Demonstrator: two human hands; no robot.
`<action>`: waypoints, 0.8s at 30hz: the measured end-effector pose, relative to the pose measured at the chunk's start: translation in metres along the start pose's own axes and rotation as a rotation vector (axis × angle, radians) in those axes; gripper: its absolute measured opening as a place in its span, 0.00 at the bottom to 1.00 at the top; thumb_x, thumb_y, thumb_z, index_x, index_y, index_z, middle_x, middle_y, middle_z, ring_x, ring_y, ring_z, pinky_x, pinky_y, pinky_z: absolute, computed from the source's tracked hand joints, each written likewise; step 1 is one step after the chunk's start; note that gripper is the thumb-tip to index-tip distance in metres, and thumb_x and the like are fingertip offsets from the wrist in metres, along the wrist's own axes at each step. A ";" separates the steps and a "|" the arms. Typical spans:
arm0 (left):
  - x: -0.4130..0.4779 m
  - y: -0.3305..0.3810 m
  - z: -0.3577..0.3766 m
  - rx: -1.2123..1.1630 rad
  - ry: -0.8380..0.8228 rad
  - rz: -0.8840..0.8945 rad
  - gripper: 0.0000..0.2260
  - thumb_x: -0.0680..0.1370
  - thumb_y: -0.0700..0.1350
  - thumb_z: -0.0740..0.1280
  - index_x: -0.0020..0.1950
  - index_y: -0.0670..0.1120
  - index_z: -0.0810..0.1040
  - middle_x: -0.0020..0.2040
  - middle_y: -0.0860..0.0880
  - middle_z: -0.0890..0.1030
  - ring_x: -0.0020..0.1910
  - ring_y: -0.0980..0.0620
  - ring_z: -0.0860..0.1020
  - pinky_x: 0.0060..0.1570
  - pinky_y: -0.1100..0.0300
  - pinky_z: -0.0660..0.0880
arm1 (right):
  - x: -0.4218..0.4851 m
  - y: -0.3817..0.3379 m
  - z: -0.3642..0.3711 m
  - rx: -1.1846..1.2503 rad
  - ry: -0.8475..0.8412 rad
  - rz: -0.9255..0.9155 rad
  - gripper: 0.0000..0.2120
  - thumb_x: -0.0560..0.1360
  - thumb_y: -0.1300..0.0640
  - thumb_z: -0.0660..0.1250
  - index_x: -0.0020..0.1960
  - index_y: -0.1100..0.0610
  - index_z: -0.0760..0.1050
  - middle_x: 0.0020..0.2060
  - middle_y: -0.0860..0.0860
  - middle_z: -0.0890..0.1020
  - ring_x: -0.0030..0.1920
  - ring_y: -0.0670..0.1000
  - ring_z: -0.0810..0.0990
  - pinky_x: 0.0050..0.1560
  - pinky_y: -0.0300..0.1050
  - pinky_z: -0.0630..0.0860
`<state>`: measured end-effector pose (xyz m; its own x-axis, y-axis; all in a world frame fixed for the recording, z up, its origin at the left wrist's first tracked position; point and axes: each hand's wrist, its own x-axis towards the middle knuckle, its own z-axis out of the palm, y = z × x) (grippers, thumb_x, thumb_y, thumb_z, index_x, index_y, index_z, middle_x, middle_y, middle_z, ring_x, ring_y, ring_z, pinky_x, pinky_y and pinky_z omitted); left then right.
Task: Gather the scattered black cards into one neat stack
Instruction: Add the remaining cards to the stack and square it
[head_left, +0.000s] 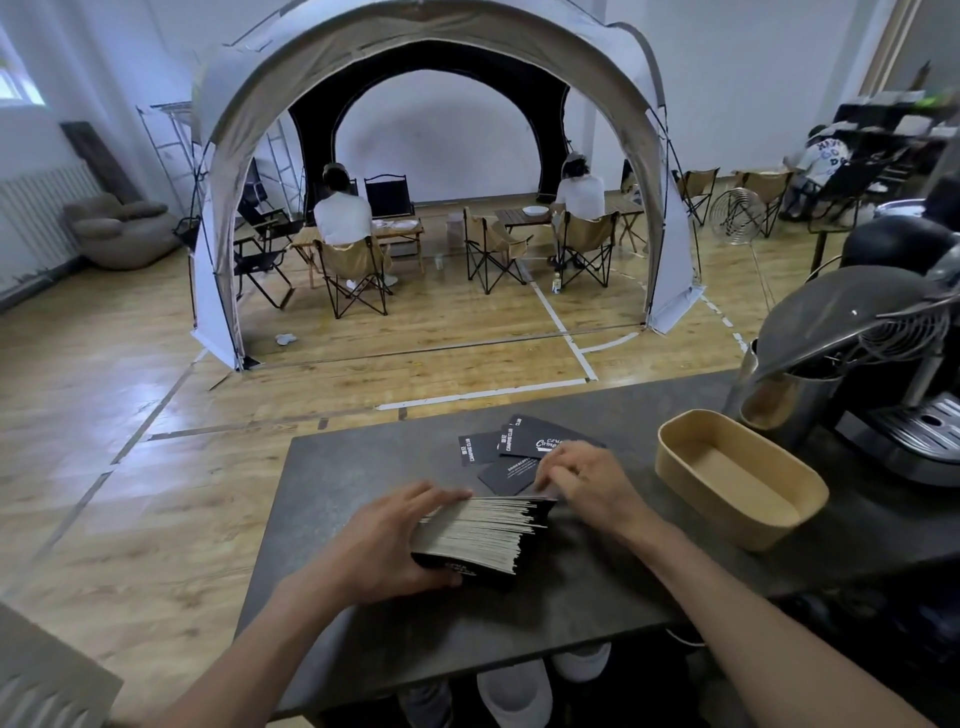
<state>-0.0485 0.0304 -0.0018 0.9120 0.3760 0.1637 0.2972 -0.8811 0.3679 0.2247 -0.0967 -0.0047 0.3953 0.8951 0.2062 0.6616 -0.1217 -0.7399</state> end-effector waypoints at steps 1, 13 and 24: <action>0.001 0.000 -0.001 0.006 -0.008 -0.003 0.38 0.67 0.69 0.75 0.74 0.69 0.64 0.65 0.63 0.74 0.62 0.60 0.75 0.64 0.55 0.75 | 0.009 0.003 -0.006 -0.022 0.071 0.035 0.12 0.76 0.59 0.64 0.42 0.53 0.87 0.44 0.46 0.85 0.44 0.41 0.80 0.48 0.42 0.76; 0.001 0.001 0.000 0.041 0.003 -0.031 0.37 0.66 0.71 0.74 0.70 0.65 0.64 0.63 0.63 0.71 0.60 0.59 0.76 0.60 0.58 0.75 | 0.055 0.029 -0.018 -0.369 -0.024 0.263 0.35 0.55 0.38 0.82 0.60 0.47 0.83 0.53 0.47 0.85 0.56 0.51 0.82 0.60 0.52 0.79; 0.000 0.004 -0.003 0.022 -0.007 -0.020 0.38 0.66 0.71 0.75 0.72 0.65 0.65 0.68 0.64 0.69 0.63 0.60 0.74 0.63 0.57 0.75 | 0.057 0.027 -0.042 0.243 0.088 0.504 0.09 0.69 0.57 0.81 0.44 0.58 0.85 0.38 0.53 0.87 0.34 0.48 0.83 0.31 0.41 0.78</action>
<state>-0.0480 0.0280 0.0029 0.9077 0.3918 0.1503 0.3215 -0.8795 0.3510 0.2923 -0.0667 0.0137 0.6828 0.7116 -0.1655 0.2161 -0.4132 -0.8846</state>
